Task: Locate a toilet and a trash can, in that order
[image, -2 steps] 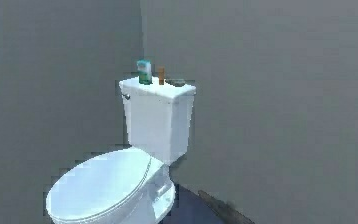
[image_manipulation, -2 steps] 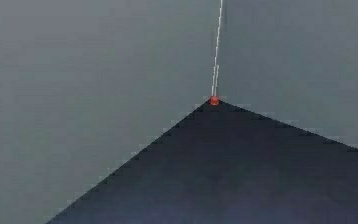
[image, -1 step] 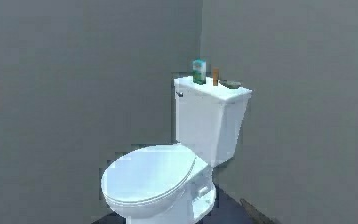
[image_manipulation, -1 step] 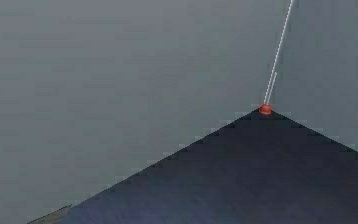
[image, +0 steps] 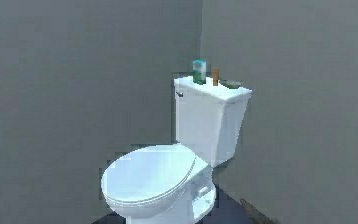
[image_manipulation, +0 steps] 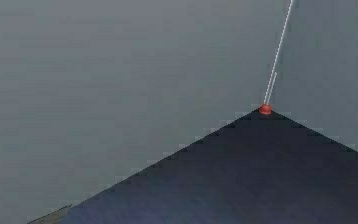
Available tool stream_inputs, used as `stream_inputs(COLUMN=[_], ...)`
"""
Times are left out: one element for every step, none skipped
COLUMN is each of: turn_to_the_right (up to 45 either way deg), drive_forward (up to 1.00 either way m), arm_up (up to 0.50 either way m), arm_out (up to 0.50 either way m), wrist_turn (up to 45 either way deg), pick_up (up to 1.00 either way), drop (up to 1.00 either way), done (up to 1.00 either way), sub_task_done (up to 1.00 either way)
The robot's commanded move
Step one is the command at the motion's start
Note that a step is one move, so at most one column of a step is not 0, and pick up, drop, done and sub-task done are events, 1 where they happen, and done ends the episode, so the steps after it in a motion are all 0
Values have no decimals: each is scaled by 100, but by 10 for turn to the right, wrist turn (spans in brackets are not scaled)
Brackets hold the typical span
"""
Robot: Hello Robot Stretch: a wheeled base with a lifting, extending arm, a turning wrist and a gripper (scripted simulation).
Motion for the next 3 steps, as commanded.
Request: stream_inputs(turn_to_the_right=[-450,-450,-450], drive_forward=[0,0,0], arm_up=[0,0,0], arm_out=[0,0,0], wrist_turn=[0,0,0], pick_up=[0,0,0], drop=[0,0,0], done=[0,0,0], sub_task_done=[0,0,0])
